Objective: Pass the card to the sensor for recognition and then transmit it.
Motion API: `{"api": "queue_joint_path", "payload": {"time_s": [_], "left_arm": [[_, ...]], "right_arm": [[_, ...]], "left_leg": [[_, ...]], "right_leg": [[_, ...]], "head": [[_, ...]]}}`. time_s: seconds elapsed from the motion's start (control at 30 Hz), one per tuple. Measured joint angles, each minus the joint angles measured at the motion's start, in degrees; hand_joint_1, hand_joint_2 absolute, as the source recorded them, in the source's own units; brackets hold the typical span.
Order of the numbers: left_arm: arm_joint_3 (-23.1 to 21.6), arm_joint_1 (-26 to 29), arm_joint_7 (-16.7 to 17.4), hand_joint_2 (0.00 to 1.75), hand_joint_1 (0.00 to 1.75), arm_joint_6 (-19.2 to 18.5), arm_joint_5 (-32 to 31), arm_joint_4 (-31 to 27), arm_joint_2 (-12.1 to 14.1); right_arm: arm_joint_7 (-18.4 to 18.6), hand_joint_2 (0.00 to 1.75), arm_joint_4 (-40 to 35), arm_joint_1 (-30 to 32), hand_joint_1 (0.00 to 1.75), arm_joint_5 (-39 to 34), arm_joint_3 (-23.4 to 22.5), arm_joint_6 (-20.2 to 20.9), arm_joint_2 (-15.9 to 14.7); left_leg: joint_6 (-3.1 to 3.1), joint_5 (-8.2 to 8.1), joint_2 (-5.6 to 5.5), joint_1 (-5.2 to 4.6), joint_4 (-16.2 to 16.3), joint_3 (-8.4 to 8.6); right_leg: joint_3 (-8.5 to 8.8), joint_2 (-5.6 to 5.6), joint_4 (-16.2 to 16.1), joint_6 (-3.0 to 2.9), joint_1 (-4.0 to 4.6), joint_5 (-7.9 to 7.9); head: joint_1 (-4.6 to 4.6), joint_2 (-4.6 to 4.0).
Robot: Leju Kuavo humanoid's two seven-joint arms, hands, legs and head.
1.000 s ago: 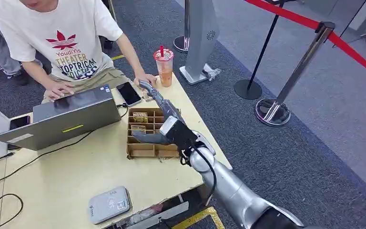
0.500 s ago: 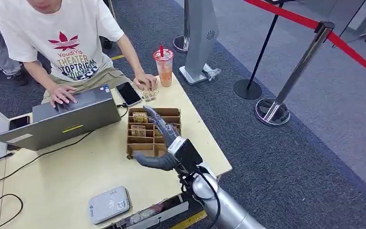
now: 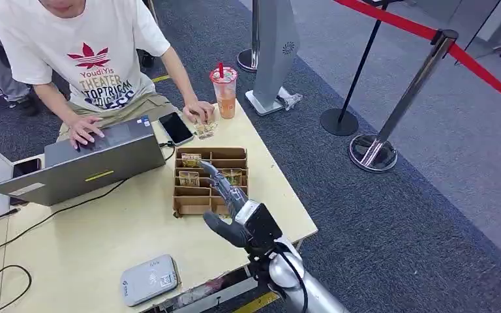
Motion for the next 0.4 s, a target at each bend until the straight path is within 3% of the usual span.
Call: {"api": "queue_joint_path", "payload": {"time_s": [0.3, 0.4], "left_arm": [[0.0, 0.1, 0.4, 0.0, 0.0, 0.1, 0.1, 0.0, -0.4], [0.0, 0.1, 0.5, 0.0, 0.0, 0.2, 0.0, 0.0, -0.5]], "right_arm": [[0.1, 0.0, -0.3, 0.8, 0.0, -0.4, 0.0, -0.4, 0.8], [-2.0, 0.0, -0.3, 0.8, 0.0, -0.7, 0.0, -0.3, 0.9]], "left_leg": [[0.0, 0.0, 0.01, 0.0, 0.0, 0.0], [0.0, 0.0, 0.01, 0.0, 0.0, 0.0]], "right_leg": [[0.0, 0.0, 0.0, 0.0, 0.0, 0.0], [0.0, 0.0, 0.0, 0.0, 0.0, 0.0]], "head": [[-0.02, 0.0], [-0.02, 0.0]]}}
